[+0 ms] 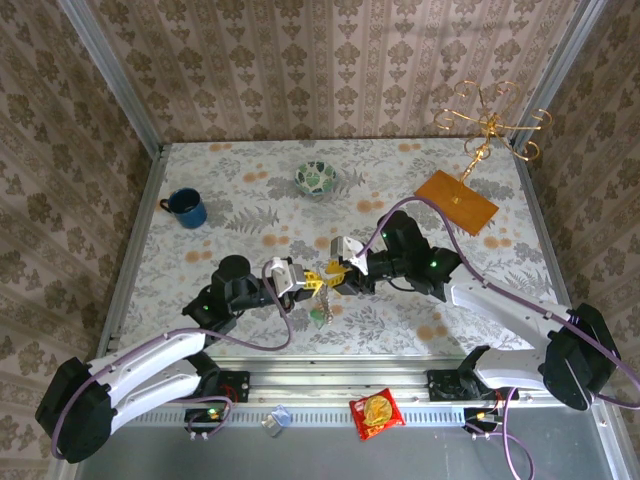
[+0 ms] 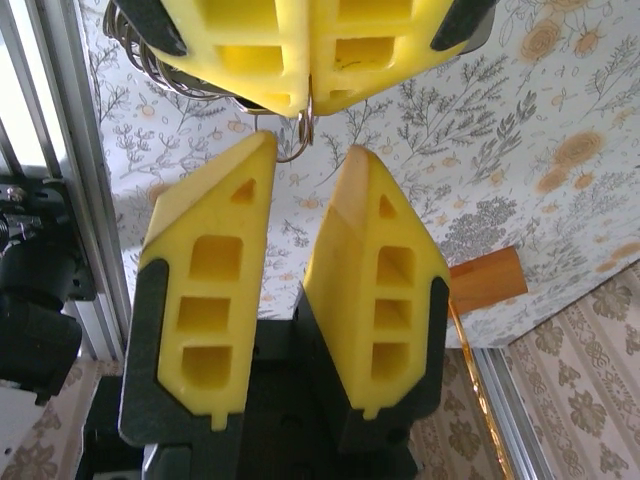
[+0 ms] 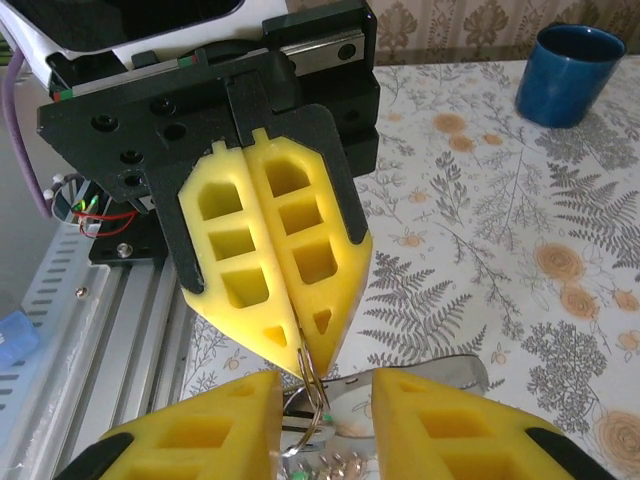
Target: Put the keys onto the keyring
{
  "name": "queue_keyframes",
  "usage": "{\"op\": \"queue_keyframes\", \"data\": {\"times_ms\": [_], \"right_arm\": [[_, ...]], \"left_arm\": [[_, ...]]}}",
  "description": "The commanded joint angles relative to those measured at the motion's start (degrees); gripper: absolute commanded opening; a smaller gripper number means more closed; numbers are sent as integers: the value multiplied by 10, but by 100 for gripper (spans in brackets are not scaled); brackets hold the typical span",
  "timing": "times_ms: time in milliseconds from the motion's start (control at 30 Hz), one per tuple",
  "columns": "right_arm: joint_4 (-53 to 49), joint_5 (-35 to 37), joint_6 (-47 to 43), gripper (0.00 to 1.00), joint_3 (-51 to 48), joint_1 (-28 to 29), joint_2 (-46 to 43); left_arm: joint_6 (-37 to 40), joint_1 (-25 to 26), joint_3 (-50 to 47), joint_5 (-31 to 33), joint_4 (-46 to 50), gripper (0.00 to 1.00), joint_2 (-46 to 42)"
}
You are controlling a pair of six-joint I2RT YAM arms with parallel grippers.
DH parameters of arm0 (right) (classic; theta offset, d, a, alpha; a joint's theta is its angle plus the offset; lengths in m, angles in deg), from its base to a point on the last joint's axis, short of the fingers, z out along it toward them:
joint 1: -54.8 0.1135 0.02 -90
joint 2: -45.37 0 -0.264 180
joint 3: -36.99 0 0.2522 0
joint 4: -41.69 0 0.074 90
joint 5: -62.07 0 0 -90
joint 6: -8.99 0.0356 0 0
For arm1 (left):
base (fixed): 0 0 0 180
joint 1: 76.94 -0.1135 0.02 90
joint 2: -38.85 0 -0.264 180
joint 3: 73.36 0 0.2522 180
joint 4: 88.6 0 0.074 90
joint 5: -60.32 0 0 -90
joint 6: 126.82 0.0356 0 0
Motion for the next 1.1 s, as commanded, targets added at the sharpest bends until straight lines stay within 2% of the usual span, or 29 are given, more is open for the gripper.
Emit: {"op": "queue_keyframes", "data": {"times_ms": [0, 200, 333, 533, 667, 867, 1067], "right_arm": [[22, -19, 17, 31, -10, 0, 6], [5, 5, 36, 29, -10, -1, -7], [-41, 55, 100, 33, -3, -1, -35], [-6, 98, 385, 33, -25, -1, -70], [-3, 99, 505, 32, -20, 3, -63], [-38, 83, 506, 30, 6, 22, -34], [-26, 79, 504, 22, 7, 23, -25]], "left_arm": [[-18, 1, -7, -2, -50, 0, -12], [-12, 1, -7, 6, -44, 0, -16], [0, 1, -5, 17, -22, 0, -24], [1, 5, -10, 27, -37, 0, -25], [0, 10, -12, 33, -42, 0, -24], [0, 12, -14, 33, -47, 0, -20], [0, 13, -12, 33, -45, 0, -20]]}}
